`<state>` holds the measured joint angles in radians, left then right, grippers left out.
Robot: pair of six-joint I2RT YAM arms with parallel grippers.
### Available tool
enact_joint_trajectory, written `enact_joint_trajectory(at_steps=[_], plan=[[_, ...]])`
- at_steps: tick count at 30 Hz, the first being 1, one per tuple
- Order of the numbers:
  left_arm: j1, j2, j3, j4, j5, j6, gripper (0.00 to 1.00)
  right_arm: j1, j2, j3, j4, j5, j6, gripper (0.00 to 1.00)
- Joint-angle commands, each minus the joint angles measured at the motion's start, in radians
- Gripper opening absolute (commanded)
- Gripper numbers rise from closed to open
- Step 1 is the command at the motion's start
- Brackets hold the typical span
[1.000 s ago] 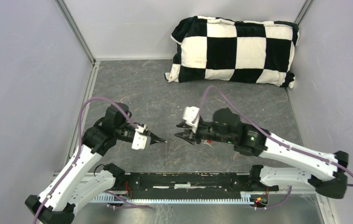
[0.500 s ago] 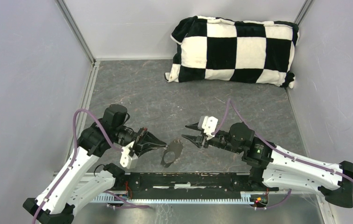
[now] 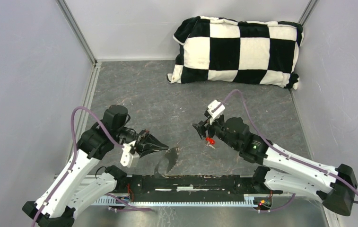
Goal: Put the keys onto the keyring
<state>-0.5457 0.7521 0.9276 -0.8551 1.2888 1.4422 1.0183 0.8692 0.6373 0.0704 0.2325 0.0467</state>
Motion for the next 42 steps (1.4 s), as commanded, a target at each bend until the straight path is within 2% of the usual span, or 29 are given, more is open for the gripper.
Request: enact_joint_trajectory(at_steps=[1,4,8,11,14,19,21,25,29,32,34,35,37,42], plan=[[-0.001,0.033,-0.03,0.141,-0.021,-0.361,0.02,-0.09,0.061,0.027,-0.102,0.055,0.15,0.74],[0.001,0.073,-0.037,0.166,-0.061,-0.475,0.02,-0.124,0.062,-0.017,-0.095,0.02,0.159,0.76],[0.005,0.088,-0.074,0.17,-0.07,-0.49,0.02,-0.163,0.065,-0.066,-0.145,0.072,0.173,0.84],[0.006,0.087,-0.102,0.173,-0.078,-0.484,0.02,-0.239,0.117,-0.07,-0.198,0.027,0.229,0.8],[0.005,0.087,-0.113,0.169,-0.088,-0.488,0.02,-0.269,0.163,-0.106,-0.172,-0.036,0.234,0.76],[0.005,0.108,-0.084,0.026,-0.105,-0.367,0.02,-0.27,0.229,-0.157,-0.109,-0.125,0.214,0.74],[0.006,0.123,-0.068,-0.027,-0.106,-0.317,0.02,-0.275,0.236,-0.179,-0.078,-0.11,0.207,0.75],[0.005,0.151,-0.05,-0.062,-0.11,-0.288,0.02,-0.305,0.263,-0.171,-0.018,-0.152,0.218,0.74],[0.005,0.156,-0.046,-0.062,-0.115,-0.281,0.02,-0.332,0.308,-0.135,-0.048,-0.116,0.229,0.66],[0.006,0.163,-0.039,-0.061,-0.118,-0.284,0.02,-0.421,0.326,-0.124,-0.054,-0.128,0.249,0.58],[0.006,0.166,-0.036,-0.062,-0.116,-0.284,0.02,-0.473,0.361,-0.096,-0.067,-0.159,0.242,0.44],[0.006,0.168,-0.036,-0.062,-0.114,-0.285,0.02,-0.494,0.381,-0.079,-0.109,-0.17,0.235,0.41],[0.006,0.17,-0.032,-0.063,-0.107,-0.292,0.02,-0.506,0.419,-0.051,-0.134,-0.164,0.216,0.39],[0.006,0.164,-0.028,-0.069,-0.106,-0.299,0.02,-0.508,0.427,-0.076,-0.051,-0.158,0.186,0.45]])
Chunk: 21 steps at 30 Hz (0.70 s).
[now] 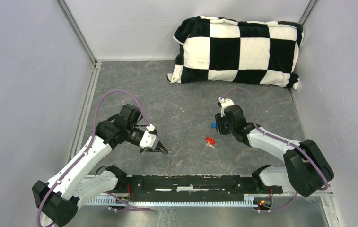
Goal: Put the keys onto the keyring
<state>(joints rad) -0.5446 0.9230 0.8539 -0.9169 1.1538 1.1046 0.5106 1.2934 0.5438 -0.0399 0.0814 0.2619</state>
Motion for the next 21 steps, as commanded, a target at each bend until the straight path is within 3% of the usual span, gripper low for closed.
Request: enact_joint_trajectory(at_steps=[1,11,21], plan=[[0.005,-0.011,0.047,-0.008,0.03,0.032,0.02,0.0,0.005,0.021,0.065,-0.006,-0.04,0.45],[0.004,-0.016,0.048,-0.008,0.041,0.026,0.02,-0.011,0.044,0.008,0.128,0.048,-0.114,0.36],[0.005,-0.029,0.054,-0.008,0.057,0.021,0.02,-0.047,0.088,-0.008,0.191,0.026,-0.123,0.33]])
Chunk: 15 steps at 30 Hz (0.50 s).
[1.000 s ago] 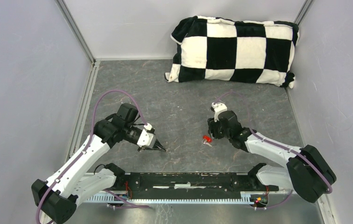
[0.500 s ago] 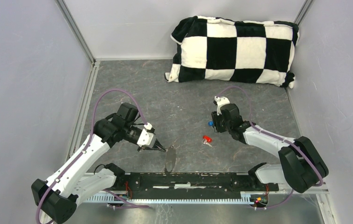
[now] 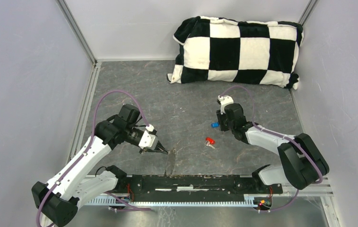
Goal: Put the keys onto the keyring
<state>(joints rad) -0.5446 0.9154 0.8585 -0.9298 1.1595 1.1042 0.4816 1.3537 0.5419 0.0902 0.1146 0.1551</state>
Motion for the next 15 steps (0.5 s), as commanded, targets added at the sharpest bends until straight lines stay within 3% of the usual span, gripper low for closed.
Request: enact_joint_trajectory(at_steps=[1,7,15], plan=[[0.004,-0.024,0.05,0.005,0.049,0.019,0.02,-0.022,0.036,-0.007,0.065,-0.014,-0.016,0.33],[0.004,-0.037,0.048,0.006,0.036,0.022,0.02,-0.032,0.068,-0.018,0.074,-0.028,-0.017,0.3],[0.004,-0.041,0.042,0.005,0.043,0.027,0.02,-0.044,0.051,-0.046,0.085,-0.041,-0.015,0.06]])
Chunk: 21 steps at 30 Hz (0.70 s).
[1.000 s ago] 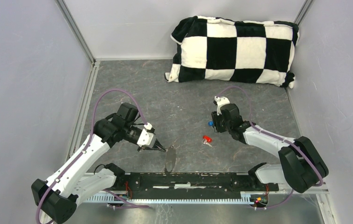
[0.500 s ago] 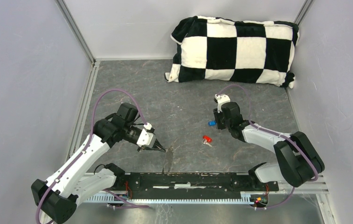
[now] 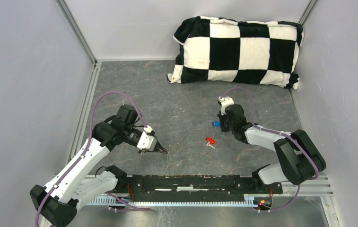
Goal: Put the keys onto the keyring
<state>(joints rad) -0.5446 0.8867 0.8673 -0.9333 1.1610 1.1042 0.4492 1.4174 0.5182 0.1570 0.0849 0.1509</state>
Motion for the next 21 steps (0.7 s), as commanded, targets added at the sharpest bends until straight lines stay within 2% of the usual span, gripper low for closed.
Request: enact_joint_trajectory(at_steps=[1,6,10,14,20,21], plan=[[0.005,-0.012,0.033,0.009,0.042,0.028,0.02,-0.012,-0.017,-0.025,0.019,-0.017,-0.012,0.02],[0.005,-0.009,0.038,0.008,0.042,0.026,0.02,-0.012,-0.085,-0.039,0.029,-0.08,-0.023,0.0],[0.004,-0.005,0.044,0.009,0.046,0.024,0.02,-0.013,-0.133,-0.045,0.031,-0.235,-0.02,0.0],[0.005,-0.004,0.042,0.008,0.049,0.027,0.02,-0.007,-0.113,-0.053,0.055,-0.396,0.004,0.0],[0.004,-0.002,0.041,0.009,0.052,0.033,0.02,0.024,-0.026,-0.017,0.036,-0.376,-0.017,0.01],[0.004,-0.004,0.041,0.008,0.052,0.032,0.02,0.031,-0.016,-0.008,0.034,-0.366,-0.02,0.05]])
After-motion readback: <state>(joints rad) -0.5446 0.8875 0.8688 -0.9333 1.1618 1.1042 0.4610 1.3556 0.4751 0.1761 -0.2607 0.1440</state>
